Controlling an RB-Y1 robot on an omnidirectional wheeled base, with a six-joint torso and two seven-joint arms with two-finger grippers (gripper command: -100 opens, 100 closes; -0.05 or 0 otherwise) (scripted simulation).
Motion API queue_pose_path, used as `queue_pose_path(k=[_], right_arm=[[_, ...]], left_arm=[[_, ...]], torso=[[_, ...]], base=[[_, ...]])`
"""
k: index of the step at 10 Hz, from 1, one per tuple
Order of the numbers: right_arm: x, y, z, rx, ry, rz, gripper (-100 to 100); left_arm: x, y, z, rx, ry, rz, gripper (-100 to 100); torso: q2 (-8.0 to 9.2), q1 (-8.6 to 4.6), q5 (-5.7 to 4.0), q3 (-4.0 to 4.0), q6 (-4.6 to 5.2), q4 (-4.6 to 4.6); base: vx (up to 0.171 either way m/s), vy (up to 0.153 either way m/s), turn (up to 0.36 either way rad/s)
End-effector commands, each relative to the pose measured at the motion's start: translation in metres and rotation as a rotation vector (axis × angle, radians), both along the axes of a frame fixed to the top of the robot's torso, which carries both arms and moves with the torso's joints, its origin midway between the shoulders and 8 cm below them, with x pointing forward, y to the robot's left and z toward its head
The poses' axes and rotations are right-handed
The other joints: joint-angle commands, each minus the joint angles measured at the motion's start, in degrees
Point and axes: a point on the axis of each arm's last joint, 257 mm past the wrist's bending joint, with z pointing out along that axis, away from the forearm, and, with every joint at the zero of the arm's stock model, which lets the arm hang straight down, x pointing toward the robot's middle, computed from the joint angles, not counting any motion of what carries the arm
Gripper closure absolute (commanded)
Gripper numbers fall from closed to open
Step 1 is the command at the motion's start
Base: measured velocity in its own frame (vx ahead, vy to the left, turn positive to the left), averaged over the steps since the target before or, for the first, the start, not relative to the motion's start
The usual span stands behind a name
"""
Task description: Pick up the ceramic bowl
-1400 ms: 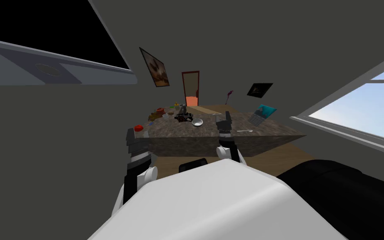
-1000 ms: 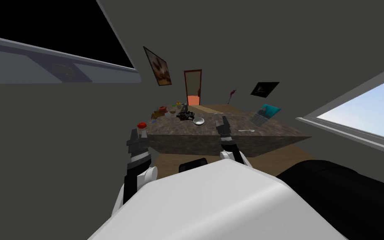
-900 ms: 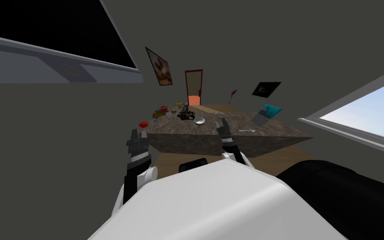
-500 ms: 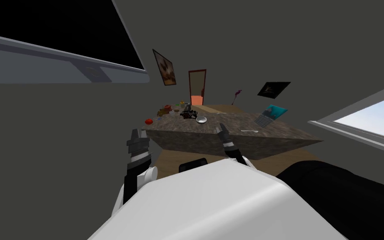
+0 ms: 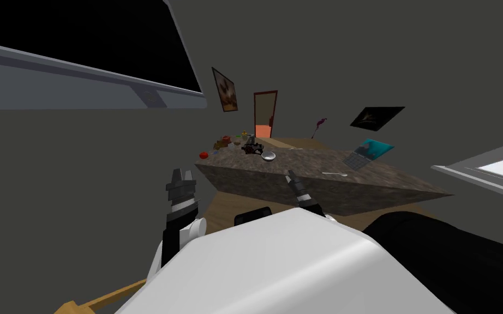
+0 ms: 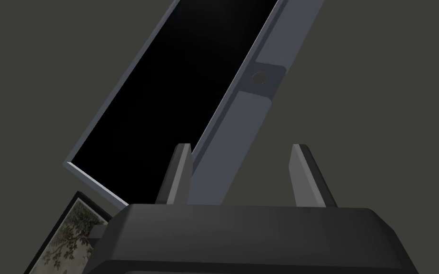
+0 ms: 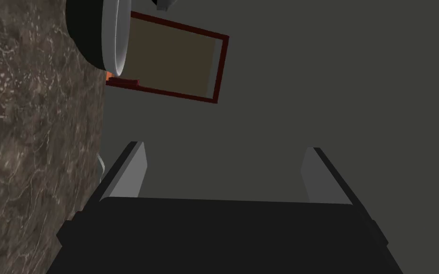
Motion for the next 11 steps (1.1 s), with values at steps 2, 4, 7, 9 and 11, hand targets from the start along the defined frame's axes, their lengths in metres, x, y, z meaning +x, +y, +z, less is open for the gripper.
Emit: queue_pose_path(k=[2, 4, 7, 9, 11], right_arm=[[-0.025, -0.010, -0.038, -0.041, 0.120, -0.013, -100], [-0.047, -0.018, -0.065, -0.068, 0.210, -0.025, -100], [-0.075, -0.027, -0.093, -0.095, 0.314, -0.040, -100], [-0.102, -0.035, -0.117, -0.122, 0.404, -0.051, -100], [-0.130, -0.043, -0.138, -0.150, 0.495, -0.060, -100]], left_arm=[[0.000, 0.000, 0.000, 0.000, 0.000, 0.000, 0], [0.000, 0.000, 0.000, 0.000, 0.000, 0.000, 0], [0.000, 0.000, 0.000, 0.000, 0.000, 0.000, 0], [0.000, 0.000, 0.000, 0.000, 0.000, 0.000, 0], [0.000, 0.000, 0.000, 0.000, 0.000, 0.000, 0]], torso=[[-0.01, -0.01, 0.00, 0.00, 0.04, 0.00], [-0.03, 0.00, 0.01, -0.01, 0.03, 0.00], [-0.06, 0.00, 0.01, -0.03, -0.01, -0.01], [-0.10, -0.02, 0.00, -0.05, -0.01, -0.01], [-0.12, -0.02, 0.00, -0.06, 0.00, -0.02]], base=[[-0.043, 0.026, 0.175], [-0.032, 0.027, 0.206], [-0.025, 0.027, 0.199], [-0.015, 0.028, 0.227], [-0.010, 0.025, 0.231]])
